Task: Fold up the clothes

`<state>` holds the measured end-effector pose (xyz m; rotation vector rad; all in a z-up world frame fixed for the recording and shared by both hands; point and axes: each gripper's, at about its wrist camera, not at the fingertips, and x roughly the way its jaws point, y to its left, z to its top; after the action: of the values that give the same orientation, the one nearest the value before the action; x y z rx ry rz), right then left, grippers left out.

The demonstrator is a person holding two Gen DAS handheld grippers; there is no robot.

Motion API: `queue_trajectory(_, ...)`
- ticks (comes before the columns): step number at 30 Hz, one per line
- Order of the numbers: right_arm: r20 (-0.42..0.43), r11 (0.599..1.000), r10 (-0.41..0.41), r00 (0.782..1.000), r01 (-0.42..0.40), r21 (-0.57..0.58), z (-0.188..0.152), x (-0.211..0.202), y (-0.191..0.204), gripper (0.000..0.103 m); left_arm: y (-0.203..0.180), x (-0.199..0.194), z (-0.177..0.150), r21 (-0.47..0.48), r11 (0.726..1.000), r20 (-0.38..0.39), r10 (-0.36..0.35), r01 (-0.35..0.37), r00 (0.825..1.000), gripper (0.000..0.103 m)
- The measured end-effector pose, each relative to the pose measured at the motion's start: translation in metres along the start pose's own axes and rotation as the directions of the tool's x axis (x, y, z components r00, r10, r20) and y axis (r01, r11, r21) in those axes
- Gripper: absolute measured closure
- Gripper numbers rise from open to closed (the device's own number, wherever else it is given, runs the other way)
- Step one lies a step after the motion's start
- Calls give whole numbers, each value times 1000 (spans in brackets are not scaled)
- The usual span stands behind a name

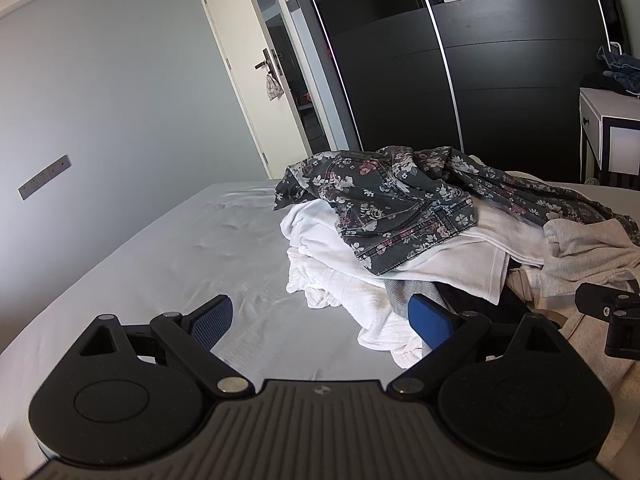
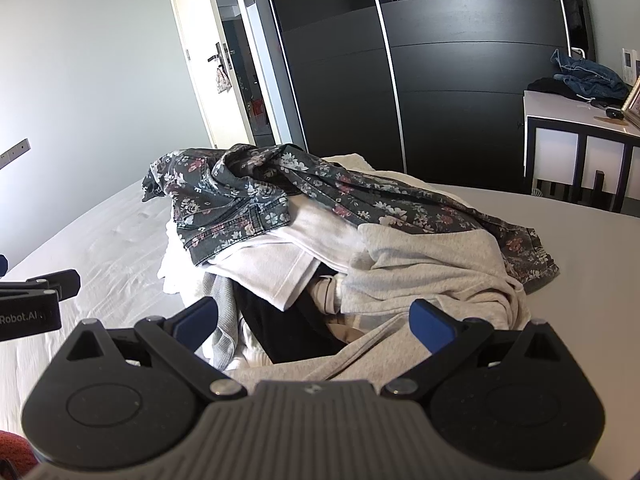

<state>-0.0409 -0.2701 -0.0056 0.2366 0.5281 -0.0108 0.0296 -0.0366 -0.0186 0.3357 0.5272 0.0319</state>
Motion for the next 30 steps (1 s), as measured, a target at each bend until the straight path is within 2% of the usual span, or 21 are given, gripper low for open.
queue_trajectory(11, -11, 1000, 4, 1000, -4, -9, 2, 5, 3, 1, 6, 5, 0, -31, 999, -38, -12, 11, 999, 0)
queue_trajectory(18, -4, 998, 21, 1000, -22, -61, 11, 19, 9, 0, 10, 14, 4, -38, 999, -46, -11, 9, 999, 0)
queue_trajectory(23, 20, 982, 122, 992, -117, -148, 32, 42, 15, 1, 22, 29, 14, -53, 999, -49, 8, -10, 999, 0)
queue_trajectory(30, 65, 954, 196, 978, -175, -245, 84, 102, 32, 1, 47, 53, 27, -83, 996, -55, 36, -41, 998, 0)
